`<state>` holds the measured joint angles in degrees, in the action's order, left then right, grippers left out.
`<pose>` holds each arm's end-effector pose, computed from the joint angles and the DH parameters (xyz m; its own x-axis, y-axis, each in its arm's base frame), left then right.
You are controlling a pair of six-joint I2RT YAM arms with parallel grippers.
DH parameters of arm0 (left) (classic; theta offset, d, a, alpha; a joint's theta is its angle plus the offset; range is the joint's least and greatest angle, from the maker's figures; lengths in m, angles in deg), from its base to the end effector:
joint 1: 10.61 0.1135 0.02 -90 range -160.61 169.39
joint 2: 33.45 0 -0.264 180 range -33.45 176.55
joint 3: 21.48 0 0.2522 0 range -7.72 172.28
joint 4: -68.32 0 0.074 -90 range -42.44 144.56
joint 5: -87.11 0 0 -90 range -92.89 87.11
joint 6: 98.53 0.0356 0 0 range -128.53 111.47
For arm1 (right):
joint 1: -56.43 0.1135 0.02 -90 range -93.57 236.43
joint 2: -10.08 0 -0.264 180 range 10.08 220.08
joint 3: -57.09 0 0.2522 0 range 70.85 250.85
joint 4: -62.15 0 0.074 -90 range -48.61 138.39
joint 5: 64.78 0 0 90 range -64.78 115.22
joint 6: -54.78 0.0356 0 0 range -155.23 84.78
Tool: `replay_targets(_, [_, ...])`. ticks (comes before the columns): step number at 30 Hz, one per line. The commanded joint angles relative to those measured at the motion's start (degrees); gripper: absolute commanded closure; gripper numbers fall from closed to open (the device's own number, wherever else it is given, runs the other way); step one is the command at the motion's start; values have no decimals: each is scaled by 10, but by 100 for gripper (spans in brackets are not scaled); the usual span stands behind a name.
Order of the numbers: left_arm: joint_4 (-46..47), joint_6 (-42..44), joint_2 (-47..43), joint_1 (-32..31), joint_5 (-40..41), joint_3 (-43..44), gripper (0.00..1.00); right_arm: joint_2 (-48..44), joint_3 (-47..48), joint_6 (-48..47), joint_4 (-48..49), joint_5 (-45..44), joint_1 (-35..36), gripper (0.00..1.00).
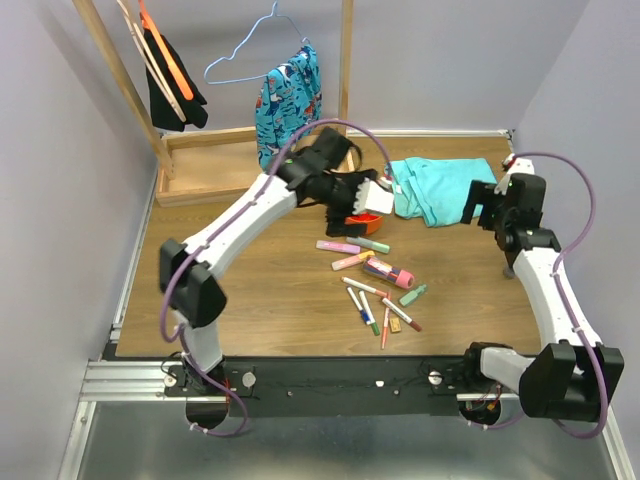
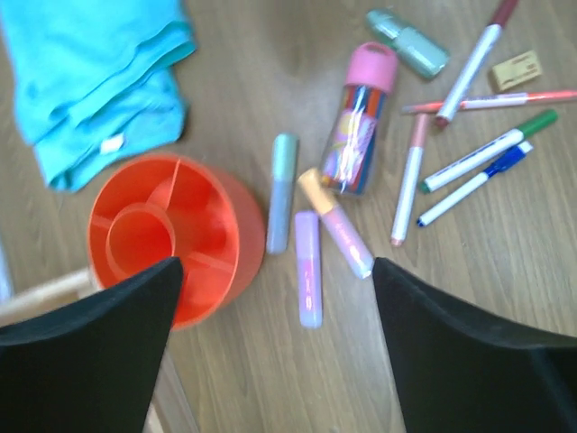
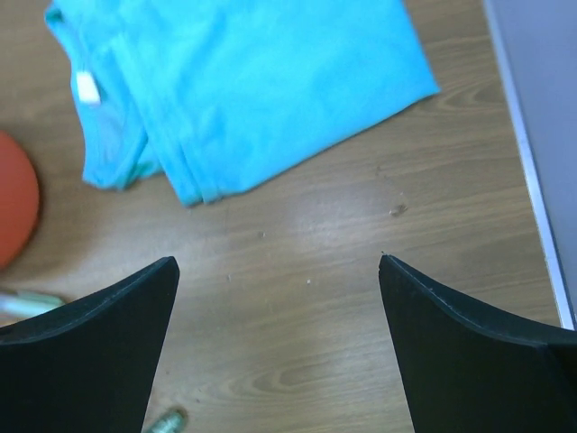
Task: Sort the stationery into containers
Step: Pick up the stationery from the center of the board.
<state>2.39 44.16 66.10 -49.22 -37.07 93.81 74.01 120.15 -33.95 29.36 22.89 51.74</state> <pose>0.2788 -0.2482 0.3628 0.2703 0.6262 -0.7313 0.9607 -0.1255 0.2477 0.2464 -0.0217 0.2861 -0.5497 0.0673 -0.8326 0.1276 0.9918 -0.0041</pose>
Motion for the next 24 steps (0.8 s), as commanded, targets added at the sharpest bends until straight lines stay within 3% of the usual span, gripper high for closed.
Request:
replay_targets(1, [-174, 71, 103, -59, -8, 129, 1, 40, 66, 73, -17, -36, -10, 0])
replay_targets(6, [-120, 22, 128, -81, 4, 140, 1, 60, 87, 83, -15, -45, -17, 0])
replay_targets(9, [-54, -52, 129, -83, 1, 134, 1, 70, 98, 102, -25, -46, -31, 0])
replay_targets(11, [-55, -50, 144, -87, -17, 156, 1, 74, 100, 109, -30, -43, -37, 0])
replay_targets(18, [-168, 110, 226, -115, -13, 229, 11, 106, 122, 144, -71, -16, -94, 0])
replay_targets(24, [-244, 196, 292, -135, 31, 282, 18, 128, 137, 136, -83, 7, -123, 0])
